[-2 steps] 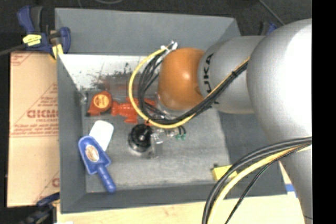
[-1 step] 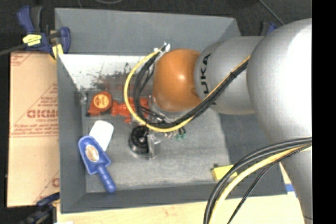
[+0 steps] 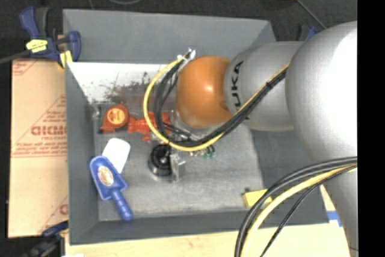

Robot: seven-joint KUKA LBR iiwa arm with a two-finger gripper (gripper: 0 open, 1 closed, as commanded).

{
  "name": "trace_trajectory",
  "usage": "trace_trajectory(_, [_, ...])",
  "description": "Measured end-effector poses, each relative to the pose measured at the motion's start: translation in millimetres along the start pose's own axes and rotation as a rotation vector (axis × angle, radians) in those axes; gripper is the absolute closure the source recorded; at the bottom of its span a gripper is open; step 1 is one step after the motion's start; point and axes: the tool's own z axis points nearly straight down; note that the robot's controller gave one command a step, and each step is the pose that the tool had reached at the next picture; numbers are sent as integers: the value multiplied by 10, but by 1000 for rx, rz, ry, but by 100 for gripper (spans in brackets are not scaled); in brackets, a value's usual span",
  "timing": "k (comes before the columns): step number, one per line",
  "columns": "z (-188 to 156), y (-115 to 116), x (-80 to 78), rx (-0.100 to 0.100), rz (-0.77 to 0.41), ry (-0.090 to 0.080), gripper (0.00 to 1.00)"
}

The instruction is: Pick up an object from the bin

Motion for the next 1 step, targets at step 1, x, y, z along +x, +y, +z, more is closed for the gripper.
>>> trace_trajectory(1, [-1384,-368,-150,-1,-58,5,100])
